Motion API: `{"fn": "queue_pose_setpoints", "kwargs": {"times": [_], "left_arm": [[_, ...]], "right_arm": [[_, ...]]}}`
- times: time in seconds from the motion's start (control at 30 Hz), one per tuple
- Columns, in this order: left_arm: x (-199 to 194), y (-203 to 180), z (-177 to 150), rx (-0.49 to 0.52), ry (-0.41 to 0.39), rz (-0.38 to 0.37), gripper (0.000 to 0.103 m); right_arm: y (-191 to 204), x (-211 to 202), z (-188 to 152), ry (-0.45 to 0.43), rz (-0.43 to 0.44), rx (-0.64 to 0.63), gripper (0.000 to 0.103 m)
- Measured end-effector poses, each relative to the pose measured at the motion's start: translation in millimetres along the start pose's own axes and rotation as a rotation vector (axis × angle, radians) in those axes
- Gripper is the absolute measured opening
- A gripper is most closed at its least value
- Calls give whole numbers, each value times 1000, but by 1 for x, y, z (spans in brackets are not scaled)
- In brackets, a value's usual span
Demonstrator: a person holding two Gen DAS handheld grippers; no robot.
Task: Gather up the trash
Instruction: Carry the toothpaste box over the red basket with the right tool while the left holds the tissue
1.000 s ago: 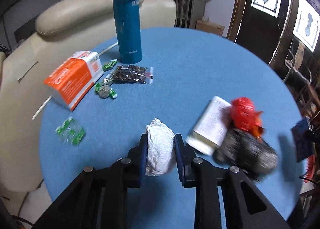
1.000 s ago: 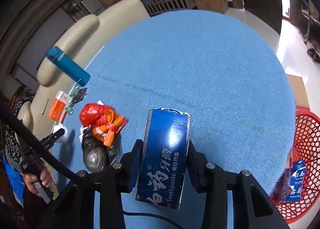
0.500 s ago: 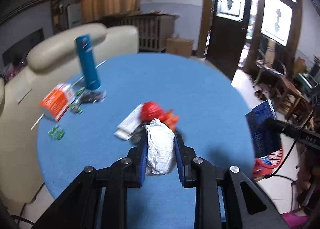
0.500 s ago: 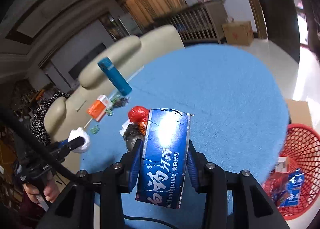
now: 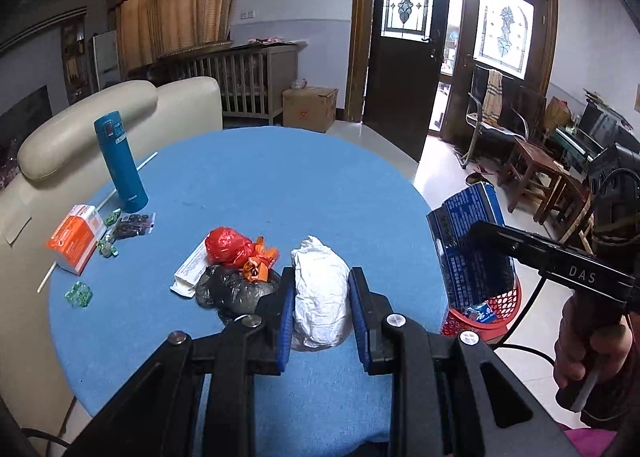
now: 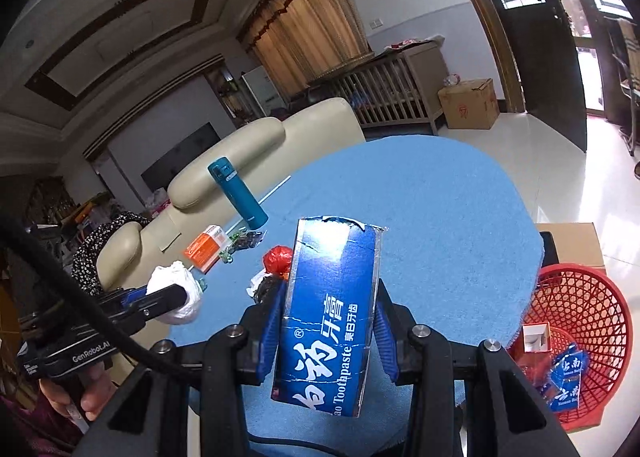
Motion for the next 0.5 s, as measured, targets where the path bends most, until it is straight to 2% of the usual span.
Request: {"fn": "queue_pose_setpoints", "kwargs": {"times": [0.17, 0.5], "left_arm": [[-5, 3, -1, -22, -5, -4, 27], [-18, -12, -3, 0, -35, -16, 27]], "right_arm": [[5, -1, 2, -8, -2, -15, 44], [-2, -21, 1, -40, -5, -4, 44]]}}
Point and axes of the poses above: each gripper's, at about its wrist camera, not at the fingertips, and x roughly the way its jaws point, y to its left, z to its top, the point moved 9 cm from there along x, roughly the way its jaws point, and after that the axes turned 8 degrees about -x, right-handed, at the moved point
